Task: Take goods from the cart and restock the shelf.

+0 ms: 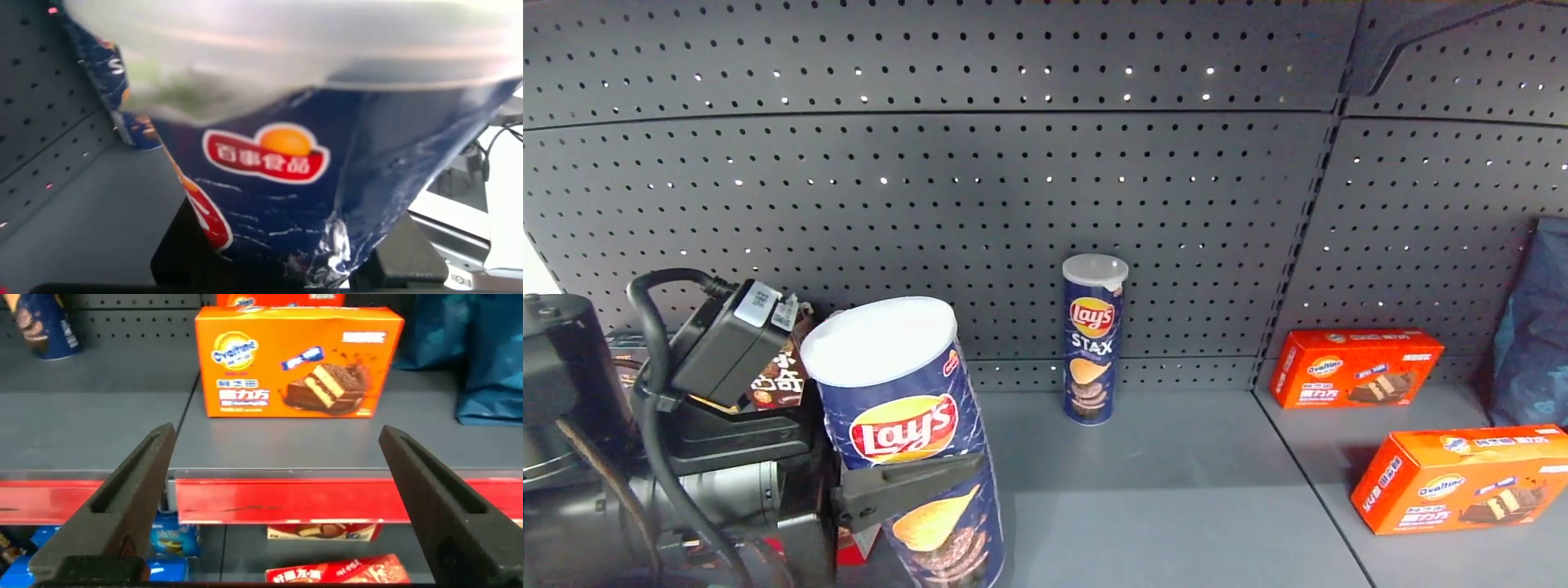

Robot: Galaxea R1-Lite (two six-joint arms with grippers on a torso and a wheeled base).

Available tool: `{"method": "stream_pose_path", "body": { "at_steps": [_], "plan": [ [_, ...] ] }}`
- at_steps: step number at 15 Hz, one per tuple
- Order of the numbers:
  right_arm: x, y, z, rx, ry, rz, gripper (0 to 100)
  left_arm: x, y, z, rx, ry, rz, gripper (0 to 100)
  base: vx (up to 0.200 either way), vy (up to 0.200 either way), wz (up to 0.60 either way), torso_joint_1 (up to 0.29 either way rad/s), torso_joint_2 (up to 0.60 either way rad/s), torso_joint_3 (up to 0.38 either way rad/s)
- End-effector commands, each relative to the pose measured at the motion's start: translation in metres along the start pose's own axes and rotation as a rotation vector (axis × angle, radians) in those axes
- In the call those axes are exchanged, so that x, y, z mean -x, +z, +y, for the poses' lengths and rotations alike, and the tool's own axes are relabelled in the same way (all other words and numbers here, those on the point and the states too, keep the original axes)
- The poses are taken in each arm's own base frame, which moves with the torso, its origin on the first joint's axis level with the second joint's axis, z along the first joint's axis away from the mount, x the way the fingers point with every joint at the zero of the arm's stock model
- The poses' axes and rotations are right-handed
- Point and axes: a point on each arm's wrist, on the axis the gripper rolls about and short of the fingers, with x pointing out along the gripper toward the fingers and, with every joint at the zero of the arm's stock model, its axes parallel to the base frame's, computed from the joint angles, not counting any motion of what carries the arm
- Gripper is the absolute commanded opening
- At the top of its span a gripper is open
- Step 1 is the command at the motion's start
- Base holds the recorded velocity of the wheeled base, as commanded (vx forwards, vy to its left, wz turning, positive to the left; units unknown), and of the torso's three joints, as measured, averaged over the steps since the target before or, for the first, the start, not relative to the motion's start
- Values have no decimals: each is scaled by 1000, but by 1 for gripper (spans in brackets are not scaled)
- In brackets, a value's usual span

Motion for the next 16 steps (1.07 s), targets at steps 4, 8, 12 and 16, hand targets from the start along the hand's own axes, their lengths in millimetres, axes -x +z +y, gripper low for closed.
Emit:
{"method": "stream_pose_path", "body": {
  "at_steps": [4, 8, 12, 16],
  "plan": [
    [0, 0, 0, 15, 4, -3, 100, -1, 1, 0, -3, -2, -3, 0, 0, 0, 0, 0, 0, 0],
    [-10, 136, 0, -81, 38, -56, 100, -3, -1, 1, 5, -2, 7, 0, 0, 0, 0, 0, 0, 0],
    [-46, 152, 6, -70, 330, 106, 100, -4, -4, 2, 16, 2, 19, 0, 0, 0, 0, 0, 0, 0],
    [-86, 146, 21, 9, 567, 180, 100, -5, -5, 3, 18, 13, 23, 0, 0, 0, 0, 0, 0, 0]
  ]
}}
